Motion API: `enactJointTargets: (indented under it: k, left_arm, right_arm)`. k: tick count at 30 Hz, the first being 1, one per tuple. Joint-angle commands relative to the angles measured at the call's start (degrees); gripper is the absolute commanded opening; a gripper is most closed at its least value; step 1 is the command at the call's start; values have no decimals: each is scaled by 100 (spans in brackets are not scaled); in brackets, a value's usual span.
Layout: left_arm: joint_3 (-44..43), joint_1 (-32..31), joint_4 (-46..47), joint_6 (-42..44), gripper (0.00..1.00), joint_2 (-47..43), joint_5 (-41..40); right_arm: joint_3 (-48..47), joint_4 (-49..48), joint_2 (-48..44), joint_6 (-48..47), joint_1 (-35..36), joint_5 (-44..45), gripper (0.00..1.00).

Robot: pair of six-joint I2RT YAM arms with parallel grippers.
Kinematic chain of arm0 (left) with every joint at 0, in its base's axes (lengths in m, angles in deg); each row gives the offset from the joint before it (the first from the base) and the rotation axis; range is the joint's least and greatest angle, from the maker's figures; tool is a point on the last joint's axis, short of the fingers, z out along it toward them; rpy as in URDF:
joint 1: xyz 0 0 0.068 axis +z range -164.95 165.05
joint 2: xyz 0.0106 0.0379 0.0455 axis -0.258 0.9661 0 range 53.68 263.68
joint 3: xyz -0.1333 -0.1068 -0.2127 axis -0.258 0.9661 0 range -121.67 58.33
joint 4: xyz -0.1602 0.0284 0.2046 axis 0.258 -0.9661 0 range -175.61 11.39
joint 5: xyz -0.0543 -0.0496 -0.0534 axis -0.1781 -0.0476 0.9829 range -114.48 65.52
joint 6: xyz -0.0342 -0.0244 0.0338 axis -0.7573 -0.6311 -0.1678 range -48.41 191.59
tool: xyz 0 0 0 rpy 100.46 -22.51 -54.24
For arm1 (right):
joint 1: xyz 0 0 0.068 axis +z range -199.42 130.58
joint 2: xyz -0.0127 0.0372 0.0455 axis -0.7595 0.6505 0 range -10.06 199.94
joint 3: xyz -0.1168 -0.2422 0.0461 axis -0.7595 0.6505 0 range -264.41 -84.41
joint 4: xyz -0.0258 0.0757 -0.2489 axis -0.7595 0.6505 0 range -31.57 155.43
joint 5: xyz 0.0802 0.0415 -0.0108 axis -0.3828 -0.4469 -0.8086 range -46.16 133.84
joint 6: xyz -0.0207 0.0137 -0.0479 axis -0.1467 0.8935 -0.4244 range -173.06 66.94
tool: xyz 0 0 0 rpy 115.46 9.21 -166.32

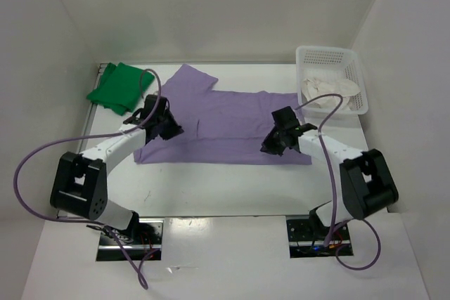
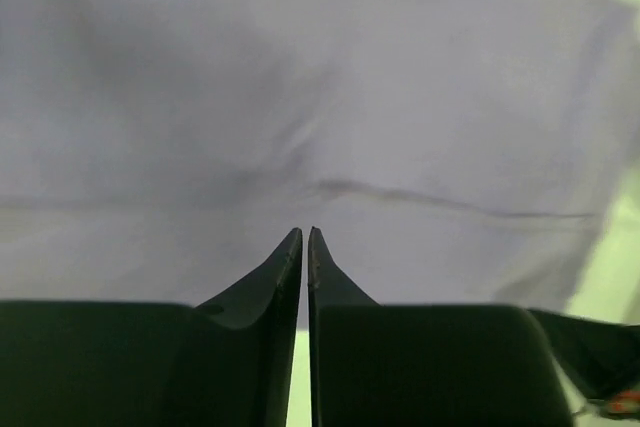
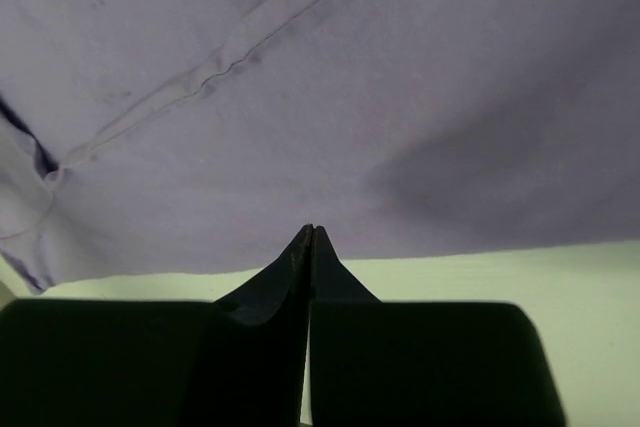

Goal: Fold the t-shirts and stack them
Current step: Fold the flattened tshirt in 1/3 of the way

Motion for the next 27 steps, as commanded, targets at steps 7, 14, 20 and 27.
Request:
enactJointTargets:
  k: [7,14,20,27]
  left_arm:
    - [1031,298,38,-215,12,426,614]
    - [1516,728,47,-293,15,926,1237]
    - [2359,1132,-58,-540,15,349,1730]
    - [2571,1423,-1463,-557,15,-1576,1414]
  right_arm:
    - [-533,-1158,1230,594,743,77,0]
    - [-42,-1275,1345,735,744,349,0]
    - [722,-1135,968,929,911,349,0]
    - [1550,-749,-166,1043,972,402,0]
